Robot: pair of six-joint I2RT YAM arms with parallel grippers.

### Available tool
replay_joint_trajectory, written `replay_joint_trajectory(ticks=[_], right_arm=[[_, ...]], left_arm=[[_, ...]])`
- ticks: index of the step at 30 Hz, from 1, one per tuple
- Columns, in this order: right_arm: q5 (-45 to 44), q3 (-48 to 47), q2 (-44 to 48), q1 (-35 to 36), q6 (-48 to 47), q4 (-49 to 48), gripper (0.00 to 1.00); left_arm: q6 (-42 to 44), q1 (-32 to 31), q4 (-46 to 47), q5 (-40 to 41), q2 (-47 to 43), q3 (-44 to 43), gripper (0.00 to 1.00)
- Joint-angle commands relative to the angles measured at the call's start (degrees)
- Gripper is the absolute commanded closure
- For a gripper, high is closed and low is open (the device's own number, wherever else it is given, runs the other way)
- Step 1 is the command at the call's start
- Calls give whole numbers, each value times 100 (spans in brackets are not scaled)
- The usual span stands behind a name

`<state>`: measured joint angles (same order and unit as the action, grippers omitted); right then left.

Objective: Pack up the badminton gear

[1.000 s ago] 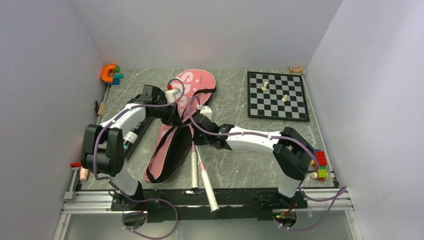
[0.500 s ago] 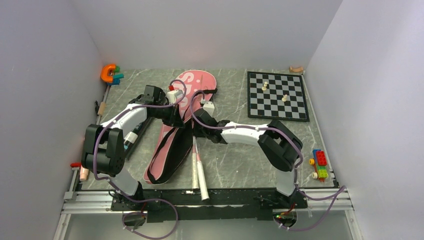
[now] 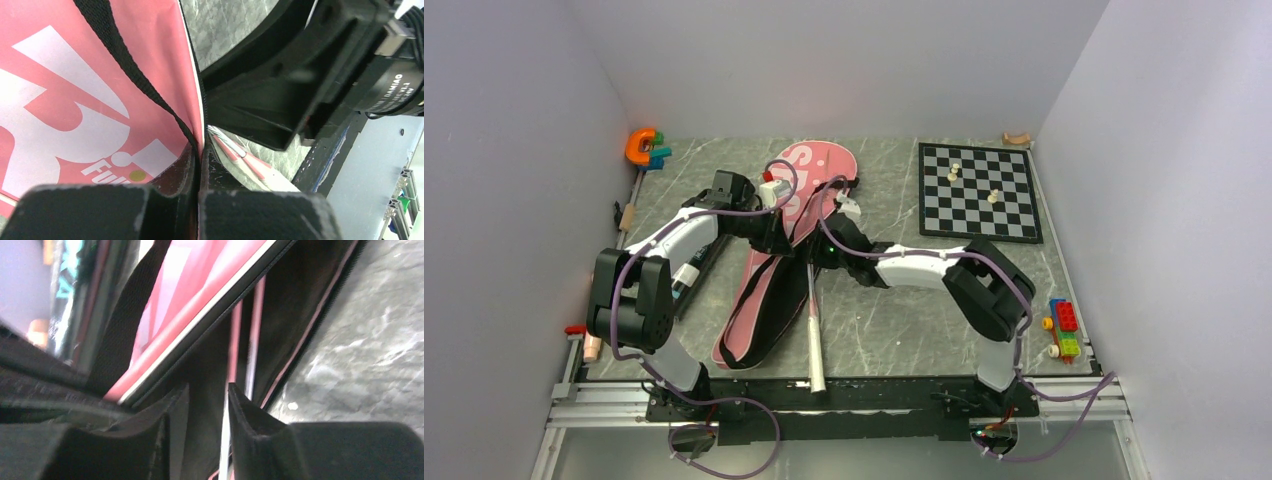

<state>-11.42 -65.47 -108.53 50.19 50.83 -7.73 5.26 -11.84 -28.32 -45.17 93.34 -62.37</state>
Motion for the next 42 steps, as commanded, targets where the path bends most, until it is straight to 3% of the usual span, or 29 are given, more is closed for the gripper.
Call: replay_joint_trajectory(ticks=[1, 4, 7, 13, 17, 26, 35, 42], right_arm=[[1314, 583, 658, -209, 16, -1861, 58], [2045, 868, 892, -440, 28, -2272, 47], [2336, 981, 1188, -624, -17, -2092, 40], [2054, 1327, 2009, -1023, -281, -1124, 30], [2004, 1735, 2106, -1443, -253, -868, 29], [2725, 1977, 869, -1662, 355, -2303, 31], [2567, 1735, 137, -1633, 540, -2718, 32], [2589, 1068, -619, -1605, 592, -2692, 41]], left_arm=[[61, -56, -68, -498, -287, -97, 100], [124, -56, -115, -476, -333, -97, 100], [159, -56, -126, -446, -392, -61, 100], [224, -56, -167, -397, -425, -29, 100], [239, -56, -165, -371, -429, -19, 100], [270, -56, -197, -336, -430, -3, 100], [338, -56, -220, -295, -412, 27, 100], [337, -56, -211, -302, -482, 33, 100]])
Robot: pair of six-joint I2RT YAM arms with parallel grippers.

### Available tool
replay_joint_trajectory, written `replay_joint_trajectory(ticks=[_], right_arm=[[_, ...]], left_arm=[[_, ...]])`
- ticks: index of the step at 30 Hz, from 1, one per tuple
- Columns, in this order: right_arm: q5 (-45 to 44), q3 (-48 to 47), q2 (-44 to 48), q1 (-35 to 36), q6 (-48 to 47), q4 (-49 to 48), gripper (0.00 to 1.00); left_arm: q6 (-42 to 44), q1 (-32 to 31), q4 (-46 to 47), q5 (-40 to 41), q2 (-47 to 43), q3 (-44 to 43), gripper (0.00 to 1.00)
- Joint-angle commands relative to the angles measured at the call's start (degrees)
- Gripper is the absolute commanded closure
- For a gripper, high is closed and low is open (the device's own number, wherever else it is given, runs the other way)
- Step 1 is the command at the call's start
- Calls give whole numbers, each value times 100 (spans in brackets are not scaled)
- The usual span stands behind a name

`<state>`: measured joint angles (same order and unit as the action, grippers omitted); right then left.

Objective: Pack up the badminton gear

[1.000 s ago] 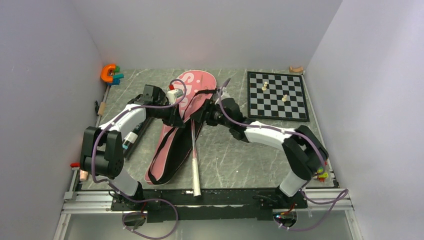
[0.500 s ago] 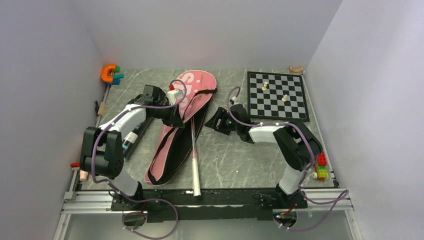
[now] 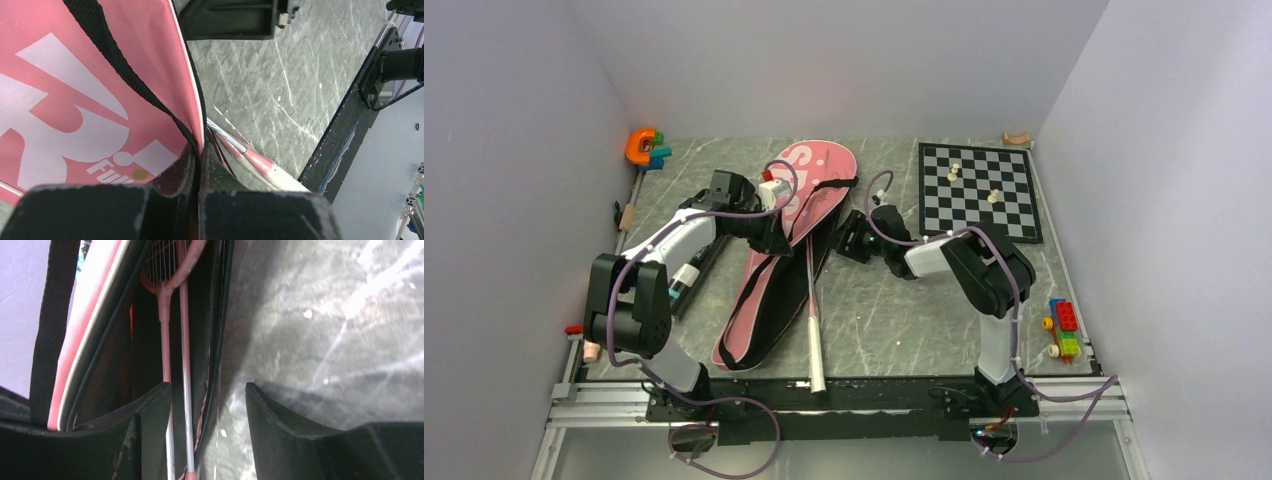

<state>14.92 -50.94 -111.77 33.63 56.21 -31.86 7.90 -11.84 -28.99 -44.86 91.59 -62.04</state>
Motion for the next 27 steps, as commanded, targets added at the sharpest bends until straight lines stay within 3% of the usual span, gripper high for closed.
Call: replay_joint_trajectory(ticks=[1, 12, 20, 27], right_arm=[[-44, -458, -362, 72, 59, -259, 42], [14, -604, -680, 486, 100, -227, 61], [-9, -234, -63, 502, 126, -228, 100], [-7, -173, 1104, 406, 3, 249, 100]], left_arm=[[85, -59, -156, -332, -320, -21, 100], [126, -58, -154, -316, -380, 5, 100], [146, -71, -130, -334, -383, 32, 98], [362, -216, -322, -324, -413, 9, 86]])
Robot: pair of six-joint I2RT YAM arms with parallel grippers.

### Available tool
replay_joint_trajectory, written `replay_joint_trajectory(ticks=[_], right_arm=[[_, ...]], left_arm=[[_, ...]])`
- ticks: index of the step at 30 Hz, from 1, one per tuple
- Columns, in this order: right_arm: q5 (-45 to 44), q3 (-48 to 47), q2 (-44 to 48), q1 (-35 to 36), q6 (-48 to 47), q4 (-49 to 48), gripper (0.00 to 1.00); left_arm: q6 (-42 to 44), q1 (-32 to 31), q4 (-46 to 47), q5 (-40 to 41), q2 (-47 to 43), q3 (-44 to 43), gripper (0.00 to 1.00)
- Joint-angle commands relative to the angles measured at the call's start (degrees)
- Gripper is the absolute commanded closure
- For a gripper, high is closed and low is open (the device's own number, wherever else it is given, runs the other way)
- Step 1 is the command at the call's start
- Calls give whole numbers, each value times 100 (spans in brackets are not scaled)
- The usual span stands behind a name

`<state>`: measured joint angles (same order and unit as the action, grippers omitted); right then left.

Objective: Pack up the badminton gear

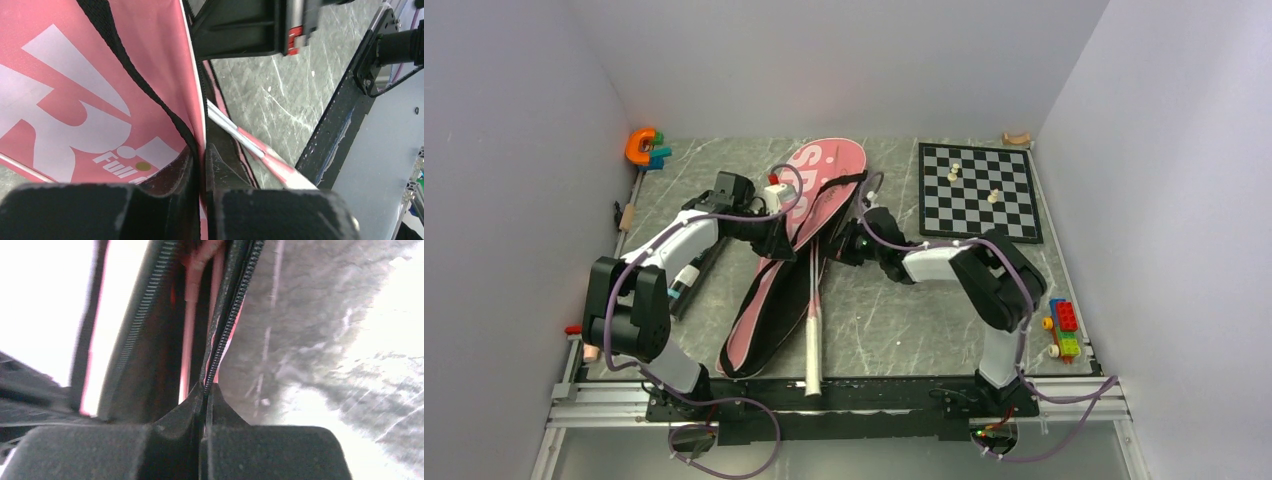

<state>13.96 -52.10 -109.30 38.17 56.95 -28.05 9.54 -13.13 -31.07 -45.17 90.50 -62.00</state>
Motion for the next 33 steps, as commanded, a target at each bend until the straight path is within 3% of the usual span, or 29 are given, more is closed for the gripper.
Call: replay_joint_trajectory(ticks=[1, 7, 19, 25, 33], right_arm=[[128, -82, 963, -61, -85, -48, 100], [340, -18, 1432, -56, 48, 39, 100], [396, 242, 1813, -55, 254, 2, 100], [370, 87, 1912, -49, 192, 157, 100], [348, -57, 2059, -35, 176, 342, 100]], left_arm=[[197, -112, -110, -303, -331, -4, 85], [152, -195, -162, -583, -437, -101, 75], [328, -254, -298, -873, -181, -35, 63], [390, -494, -302, -991, -357, -79, 44], [531, -945, -335, -549, -404, -120, 36]])
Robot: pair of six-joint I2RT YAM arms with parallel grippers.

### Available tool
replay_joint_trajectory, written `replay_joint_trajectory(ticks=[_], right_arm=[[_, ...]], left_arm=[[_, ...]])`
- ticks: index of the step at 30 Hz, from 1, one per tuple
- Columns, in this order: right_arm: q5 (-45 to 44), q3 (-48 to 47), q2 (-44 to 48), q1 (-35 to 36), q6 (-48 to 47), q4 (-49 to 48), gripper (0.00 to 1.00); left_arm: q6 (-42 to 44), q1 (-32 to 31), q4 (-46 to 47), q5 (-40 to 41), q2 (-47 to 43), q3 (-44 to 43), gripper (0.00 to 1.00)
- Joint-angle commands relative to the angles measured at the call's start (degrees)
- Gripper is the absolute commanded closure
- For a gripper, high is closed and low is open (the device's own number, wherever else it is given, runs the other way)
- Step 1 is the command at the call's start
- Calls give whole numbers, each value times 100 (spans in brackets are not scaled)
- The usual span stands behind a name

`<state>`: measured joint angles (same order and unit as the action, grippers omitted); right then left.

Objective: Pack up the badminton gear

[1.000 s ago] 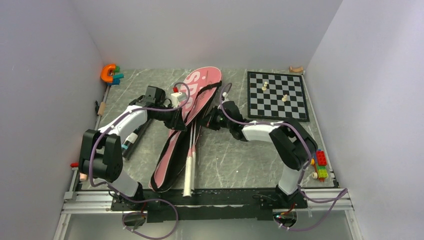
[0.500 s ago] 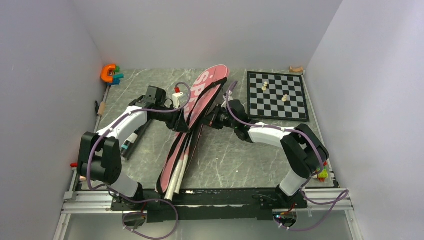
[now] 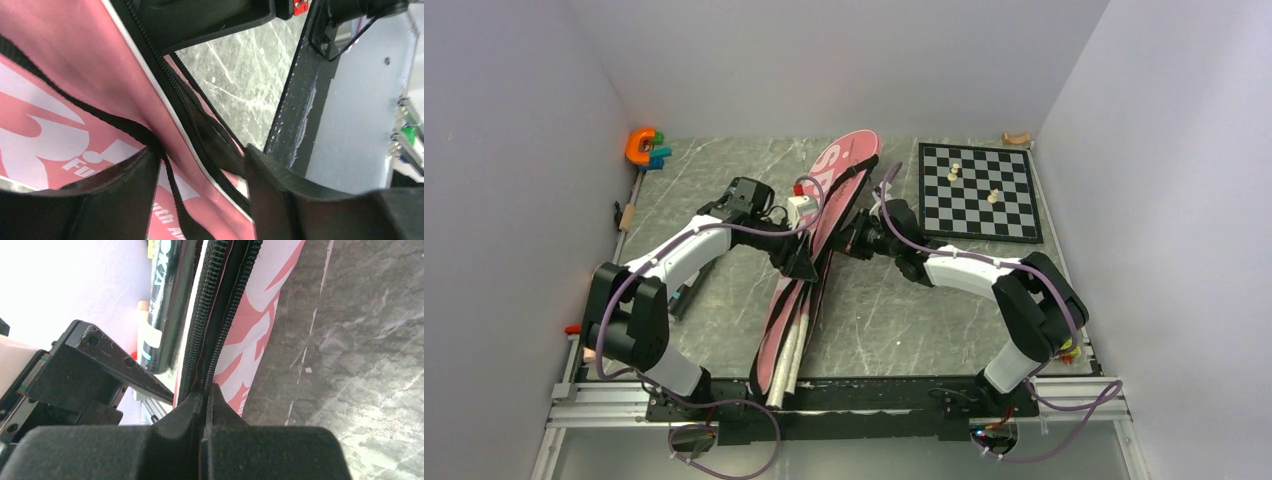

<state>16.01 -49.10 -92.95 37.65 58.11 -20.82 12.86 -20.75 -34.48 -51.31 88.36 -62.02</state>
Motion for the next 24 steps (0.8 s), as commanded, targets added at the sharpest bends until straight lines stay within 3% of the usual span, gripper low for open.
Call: replay_joint_trajectory(ticks=[1, 2, 6, 7, 8, 14, 24], right_arm=[[128, -401, 448, 28, 26, -285, 100], [106, -447, 485, 34, -8, -164, 100], [-9, -600, 585, 73, -105, 132, 100], [-41, -635, 611, 86, -132, 192, 100], [-66, -669, 625, 112, -154, 247, 100], [-118, -837, 596, 205, -141, 402, 100], [-196, -1157, 488, 361, -164, 685, 100]], left_arm=[[212, -214, 34, 168, -203, -115, 26], [212, -237, 73, 284, -215, -116, 21], [153, -338, 123, 588, -333, -263, 17], [125, -339, 154, 654, -367, -285, 3], [90, -341, 217, 762, -409, -304, 1], [-63, -436, 467, 1319, -445, -298, 1], [-216, -823, 507, 1075, -398, -258, 1]])
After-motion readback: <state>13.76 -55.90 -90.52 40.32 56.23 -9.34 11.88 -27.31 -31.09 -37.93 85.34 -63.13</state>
